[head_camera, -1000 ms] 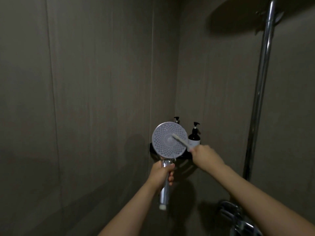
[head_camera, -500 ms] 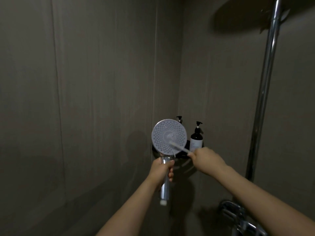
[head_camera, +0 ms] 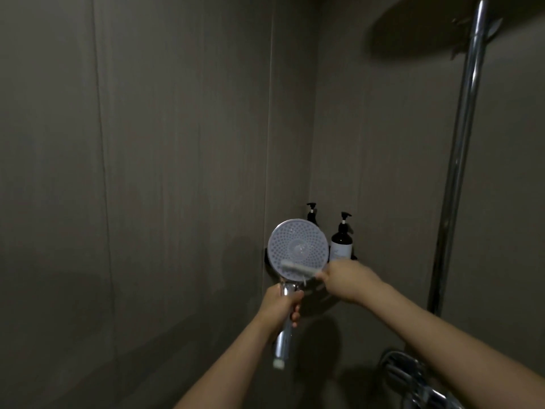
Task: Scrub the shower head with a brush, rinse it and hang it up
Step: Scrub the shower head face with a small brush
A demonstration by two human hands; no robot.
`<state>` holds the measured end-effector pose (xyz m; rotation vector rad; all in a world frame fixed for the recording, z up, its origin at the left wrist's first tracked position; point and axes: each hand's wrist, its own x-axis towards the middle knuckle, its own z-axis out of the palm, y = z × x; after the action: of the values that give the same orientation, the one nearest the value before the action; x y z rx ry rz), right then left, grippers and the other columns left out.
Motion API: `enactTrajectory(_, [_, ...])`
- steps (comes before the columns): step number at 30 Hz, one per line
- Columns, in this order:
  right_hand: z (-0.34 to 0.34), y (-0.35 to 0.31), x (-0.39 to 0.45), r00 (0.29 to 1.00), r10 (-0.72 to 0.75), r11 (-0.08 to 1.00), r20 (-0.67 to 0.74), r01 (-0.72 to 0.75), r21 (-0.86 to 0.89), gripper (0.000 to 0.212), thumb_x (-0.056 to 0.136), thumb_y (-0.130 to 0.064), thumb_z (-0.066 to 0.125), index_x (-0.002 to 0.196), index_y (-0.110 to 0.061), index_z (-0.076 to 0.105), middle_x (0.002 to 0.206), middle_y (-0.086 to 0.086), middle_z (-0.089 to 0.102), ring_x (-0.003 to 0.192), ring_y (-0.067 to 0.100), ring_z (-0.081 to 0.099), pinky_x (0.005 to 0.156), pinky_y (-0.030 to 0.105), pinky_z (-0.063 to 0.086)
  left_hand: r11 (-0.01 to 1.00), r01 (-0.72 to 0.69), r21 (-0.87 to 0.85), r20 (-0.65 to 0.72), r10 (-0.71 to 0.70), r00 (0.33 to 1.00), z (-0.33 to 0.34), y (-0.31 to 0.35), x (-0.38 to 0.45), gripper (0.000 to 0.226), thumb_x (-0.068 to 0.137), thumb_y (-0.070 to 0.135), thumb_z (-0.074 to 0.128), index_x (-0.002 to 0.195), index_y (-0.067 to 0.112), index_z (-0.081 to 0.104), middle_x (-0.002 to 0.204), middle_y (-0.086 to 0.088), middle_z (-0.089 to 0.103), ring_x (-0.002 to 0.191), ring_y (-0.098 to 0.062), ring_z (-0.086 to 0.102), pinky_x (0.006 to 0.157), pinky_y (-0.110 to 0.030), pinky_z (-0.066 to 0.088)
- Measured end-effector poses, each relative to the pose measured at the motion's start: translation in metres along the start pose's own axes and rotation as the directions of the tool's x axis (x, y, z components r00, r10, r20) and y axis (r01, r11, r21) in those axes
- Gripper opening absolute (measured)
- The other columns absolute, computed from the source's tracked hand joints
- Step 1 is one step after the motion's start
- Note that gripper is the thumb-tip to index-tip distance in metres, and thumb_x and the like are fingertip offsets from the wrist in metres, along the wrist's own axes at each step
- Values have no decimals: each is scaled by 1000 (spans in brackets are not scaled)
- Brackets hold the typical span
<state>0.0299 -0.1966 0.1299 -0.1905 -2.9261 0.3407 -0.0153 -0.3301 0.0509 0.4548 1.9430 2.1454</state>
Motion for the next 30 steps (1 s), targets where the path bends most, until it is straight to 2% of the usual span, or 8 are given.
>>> enactTrajectory(3, [-4,0,5,988,31,995,-150,-15,102,35,98,-33,36,89,-11,60,81,7,57,70,24,56,62,34,49,1000,2,5,33,-2,999,6,-1,-2,23,89,2,50,70,12,44,54,-7,42,35,-11,37,36,-18,34])
enactTrajectory(9, [-9,4,10,995,94,973,-47,-81,217,32,97,-34,39,88,-10,58,80,6,59,69,18,57,56,27,46,1000,20,0,21,-20,1000,7,-3,1,23,89,2,51,70,12,44,52,-6,42,33,-10,37,34,-17,33])
enactTrajectory(11, [-6,6,11,994,90,970,63,-102,221,32,94,-33,43,103,-9,61,92,8,64,79,19,61,69,29,53,1000,24,-11,6,-24,1000,4,-4,1,21,90,2,51,72,12,45,52,-6,42,33,-10,37,35,-17,33])
enactTrajectory(13, [-4,6,8,994,107,981,13,-108,159,34,95,-34,42,108,-8,60,89,8,59,79,23,57,71,30,50,1000,16,-10,4,-16,1000,4,-3,2,22,90,2,51,71,12,44,52,-6,42,32,-10,37,35,-17,33])
enactTrajectory(15, [-4,6,8,988,131,979,-85,-115,171,33,97,-35,39,98,-9,59,83,9,53,74,24,52,65,28,43,1000,0,6,27,0,1000,4,0,4,22,89,2,51,71,12,44,52,-6,42,33,-10,38,35,-17,34])
enactTrajectory(20, [-10,-4,13,990,126,971,-63,-111,211,27,95,-36,41,93,-13,57,84,6,60,79,23,61,66,33,49,1000,4,25,25,-5,1000,3,4,2,21,89,2,52,72,12,45,54,-8,42,33,-10,38,35,-18,34])
enactTrajectory(25, [-12,-3,15,969,165,963,-185,-119,240,36,97,-37,37,75,-13,54,72,4,55,63,19,54,53,27,41,998,-57,20,27,56,998,6,24,5,25,89,0,50,68,12,44,49,-5,42,31,-9,38,35,-17,33])
enactTrajectory(30, [-26,9,12,965,186,962,-183,-141,235,42,97,-35,38,61,-14,44,69,6,51,59,19,48,50,27,36,997,-69,36,20,68,997,-5,31,3,24,90,1,51,70,12,43,52,-6,41,32,-10,39,36,-19,34])
